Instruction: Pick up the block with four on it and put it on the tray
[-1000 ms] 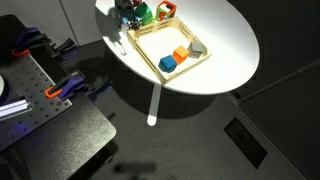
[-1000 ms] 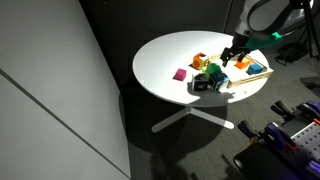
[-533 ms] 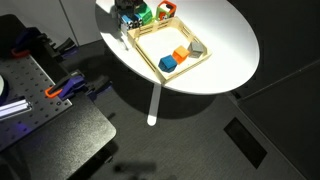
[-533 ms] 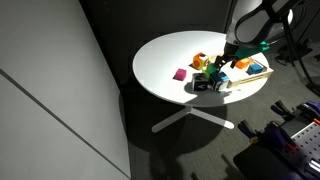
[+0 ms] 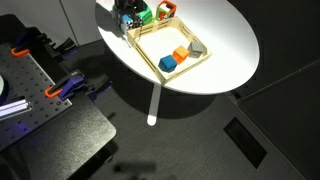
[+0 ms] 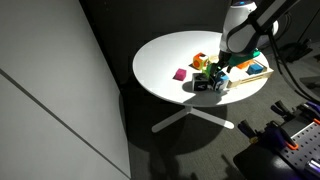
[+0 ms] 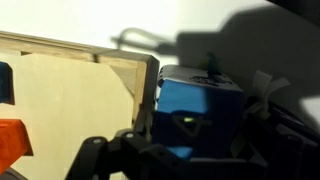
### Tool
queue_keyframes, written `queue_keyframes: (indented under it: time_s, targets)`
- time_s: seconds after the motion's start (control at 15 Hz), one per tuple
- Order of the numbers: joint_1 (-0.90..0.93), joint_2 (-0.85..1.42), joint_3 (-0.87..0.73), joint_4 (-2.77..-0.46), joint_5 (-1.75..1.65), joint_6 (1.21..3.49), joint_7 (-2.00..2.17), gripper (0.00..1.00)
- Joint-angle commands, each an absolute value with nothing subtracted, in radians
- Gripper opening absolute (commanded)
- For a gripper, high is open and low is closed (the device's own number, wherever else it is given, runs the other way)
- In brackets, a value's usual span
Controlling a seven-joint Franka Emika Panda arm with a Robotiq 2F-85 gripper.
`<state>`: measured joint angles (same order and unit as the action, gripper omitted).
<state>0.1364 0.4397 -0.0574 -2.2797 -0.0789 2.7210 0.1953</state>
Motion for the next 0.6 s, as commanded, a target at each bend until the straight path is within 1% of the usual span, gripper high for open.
queue_keyframes:
  time_s: [0.0, 0.2, 0.27, 0.33, 0.53]
  targets:
    - [0.171, 0.487, -0.087, -2.235, -0.119, 2.721, 0.235, 1.00]
    - [0.185, 0.511, -0.097, -2.218, -0.122, 2.720, 0.237, 1.00]
    - [0.189, 0.518, -0.102, -2.212, -0.121, 2.713, 0.241, 0.75]
    - [0.192, 0.522, -0.104, -2.209, -0.120, 2.712, 0.240, 0.74]
    - [0.186, 0.496, -0.101, -2.218, -0.109, 2.704, 0.232, 0.50]
